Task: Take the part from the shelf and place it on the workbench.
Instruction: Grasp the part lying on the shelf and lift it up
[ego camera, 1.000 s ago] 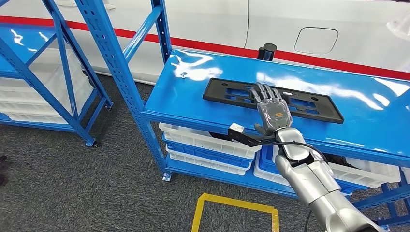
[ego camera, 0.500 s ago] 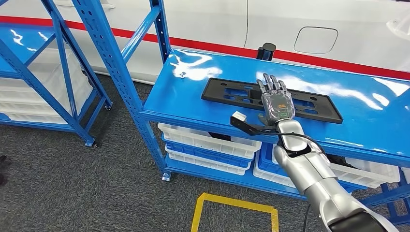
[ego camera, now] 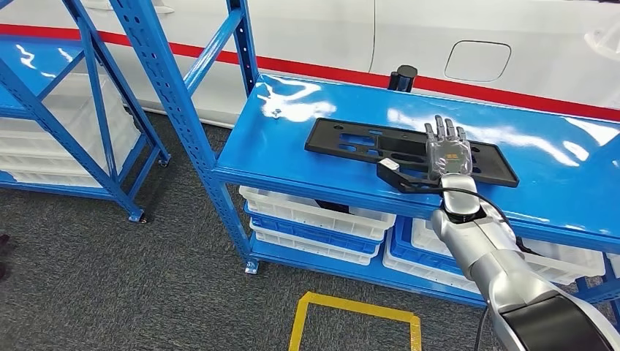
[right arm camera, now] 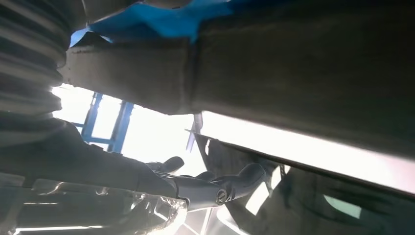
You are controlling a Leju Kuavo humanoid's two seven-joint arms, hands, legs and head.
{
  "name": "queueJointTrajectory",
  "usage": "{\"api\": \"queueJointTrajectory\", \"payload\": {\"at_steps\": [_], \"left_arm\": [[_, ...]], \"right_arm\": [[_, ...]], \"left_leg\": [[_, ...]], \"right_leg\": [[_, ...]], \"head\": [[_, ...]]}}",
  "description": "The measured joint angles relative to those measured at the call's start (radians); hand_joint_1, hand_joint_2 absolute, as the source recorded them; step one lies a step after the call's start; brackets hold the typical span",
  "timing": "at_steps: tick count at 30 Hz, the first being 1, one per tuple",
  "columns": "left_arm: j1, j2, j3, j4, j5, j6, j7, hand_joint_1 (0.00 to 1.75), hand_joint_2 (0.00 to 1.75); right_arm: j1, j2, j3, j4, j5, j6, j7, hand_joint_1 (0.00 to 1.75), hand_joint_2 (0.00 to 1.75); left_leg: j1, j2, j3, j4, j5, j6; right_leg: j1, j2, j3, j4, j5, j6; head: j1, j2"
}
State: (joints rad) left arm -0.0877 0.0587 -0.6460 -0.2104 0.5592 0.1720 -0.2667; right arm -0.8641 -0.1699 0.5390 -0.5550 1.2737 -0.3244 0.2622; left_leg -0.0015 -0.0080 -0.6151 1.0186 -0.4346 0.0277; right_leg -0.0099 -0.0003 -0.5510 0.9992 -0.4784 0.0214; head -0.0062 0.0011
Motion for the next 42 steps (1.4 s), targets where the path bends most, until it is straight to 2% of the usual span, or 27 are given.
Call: {"api": "queueJointTrajectory", "payload": {"at_steps": [1, 2, 8, 26, 30, 39, 42], "left_arm": [[-0.002, 0.000, -0.002, 0.000, 0.000, 0.000, 0.000, 0.00, 0.00], [-0.004, 0.000, -0.004, 0.000, 0.000, 0.000, 0.000, 0.00, 0.00], [-0.011, 0.000, -0.007, -0.001, 0.000, 0.003, -0.001, 0.00, 0.00], [-0.010, 0.001, -0.007, -0.001, 0.005, 0.005, -0.023, 0.00, 0.00], [-0.010, 0.001, -0.008, -0.001, 0.000, 0.008, -0.032, 0.00, 1.75], [-0.010, 0.002, -0.014, -0.001, -0.023, 0.030, -0.038, 0.00, 1.75], [-0.010, 0.002, -0.023, -0.001, -0.024, 0.042, -0.031, 0.00, 1.75]], "right_arm": [[-0.004, -0.002, -0.002, 0.007, 0.000, 0.013, 0.000, 1.38, 1.75], [-0.006, -0.004, -0.002, 0.012, 0.000, 0.024, 0.000, 1.64, 1.75], [-0.004, -0.006, -0.003, 0.029, -0.002, 0.043, -0.004, 1.63, 1.75], [0.001, -0.003, -0.012, 0.026, -0.053, -0.040, -0.084, 1.75, 1.75], [0.006, -0.002, -0.012, 0.021, -0.053, -0.055, -0.086, 1.75, 1.75], [0.026, -0.005, -0.014, 0.000, -0.057, -0.074, -0.089, 1.75, 1.75], [0.038, -0.004, -0.028, -0.020, -0.112, -0.085, -0.128, 1.75, 1.75]], "left_leg": [[0.000, 0.000, 0.000, 0.000, 0.000, 0.000], [0.000, 0.000, 0.001, 0.000, 0.000, 0.000], [0.000, 0.000, 0.001, 0.000, 0.000, 0.000], [0.000, 0.000, 0.001, 0.000, 0.000, 0.000], [0.000, 0.000, 0.001, 0.000, 0.000, 0.000], [0.000, 0.000, 0.000, 0.000, 0.000, 0.000], [0.000, 0.000, 0.000, 0.000, 0.000, 0.000]], "right_leg": [[0.000, 0.000, 0.000, 0.000, 0.000, 0.000], [0.000, 0.000, 0.000, 0.000, 0.000, 0.000], [0.000, 0.000, 0.001, 0.000, 0.000, 0.000], [0.000, 0.000, 0.001, 0.000, 0.000, 0.000], [0.000, 0.000, 0.001, 0.000, 0.000, 0.000], [0.000, 0.000, 0.001, 0.000, 0.000, 0.000], [0.000, 0.000, 0.001, 0.000, 0.000, 0.000]], "head": [[0.000, 0.000], [0.000, 0.000], [0.000, 0.000], [0.000, 0.000], [0.000, 0.000], [0.000, 0.000], [0.000, 0.000]]}}
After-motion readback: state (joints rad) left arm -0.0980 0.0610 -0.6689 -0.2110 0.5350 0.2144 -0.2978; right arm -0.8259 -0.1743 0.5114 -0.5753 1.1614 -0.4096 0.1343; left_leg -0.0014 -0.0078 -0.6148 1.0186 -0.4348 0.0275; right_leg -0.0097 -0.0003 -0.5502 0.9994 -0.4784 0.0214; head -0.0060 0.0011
